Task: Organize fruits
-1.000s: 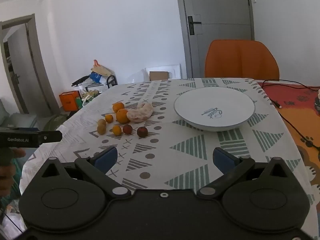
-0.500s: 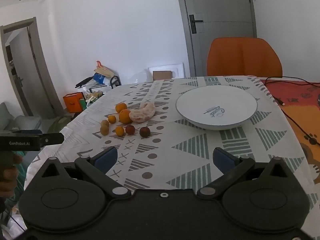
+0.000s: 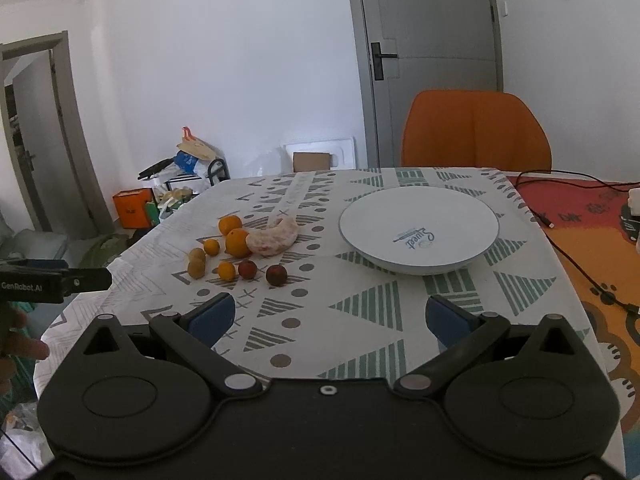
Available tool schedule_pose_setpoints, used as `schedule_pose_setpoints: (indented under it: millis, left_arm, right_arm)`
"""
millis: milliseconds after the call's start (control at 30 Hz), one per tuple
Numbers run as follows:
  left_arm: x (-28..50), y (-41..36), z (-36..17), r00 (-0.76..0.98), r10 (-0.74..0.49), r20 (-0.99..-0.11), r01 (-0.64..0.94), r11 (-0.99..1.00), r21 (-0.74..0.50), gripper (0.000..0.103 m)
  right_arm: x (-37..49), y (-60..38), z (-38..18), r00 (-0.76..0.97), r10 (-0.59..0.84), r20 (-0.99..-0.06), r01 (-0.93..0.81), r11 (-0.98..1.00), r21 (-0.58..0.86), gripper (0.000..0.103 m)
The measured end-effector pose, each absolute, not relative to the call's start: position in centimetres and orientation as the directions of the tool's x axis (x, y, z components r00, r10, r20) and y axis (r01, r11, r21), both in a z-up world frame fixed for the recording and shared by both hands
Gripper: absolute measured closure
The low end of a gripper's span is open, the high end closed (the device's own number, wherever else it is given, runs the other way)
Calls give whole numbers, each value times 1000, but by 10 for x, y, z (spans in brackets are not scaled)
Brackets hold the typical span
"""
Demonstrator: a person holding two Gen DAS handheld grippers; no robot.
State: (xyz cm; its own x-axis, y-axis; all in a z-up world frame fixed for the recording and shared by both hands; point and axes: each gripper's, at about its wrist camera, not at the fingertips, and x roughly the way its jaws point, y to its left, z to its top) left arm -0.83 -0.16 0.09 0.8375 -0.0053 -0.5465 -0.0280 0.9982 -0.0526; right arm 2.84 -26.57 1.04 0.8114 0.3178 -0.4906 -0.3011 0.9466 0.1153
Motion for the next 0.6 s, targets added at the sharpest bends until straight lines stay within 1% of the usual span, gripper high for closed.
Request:
schedule_pose_setpoints:
  millis: [300,600]
  left_arm:
    - [-10,5,4,842,-4,-540,-36,997,-63,0]
    - [-13,6,6,847,-5,-531,-33,998,-62,0]
  right_arm:
    - [28,-266,14,816,320,-482,-302,946,116,0]
    - [25,-264,17,805,367,-466,-347,928,133,0]
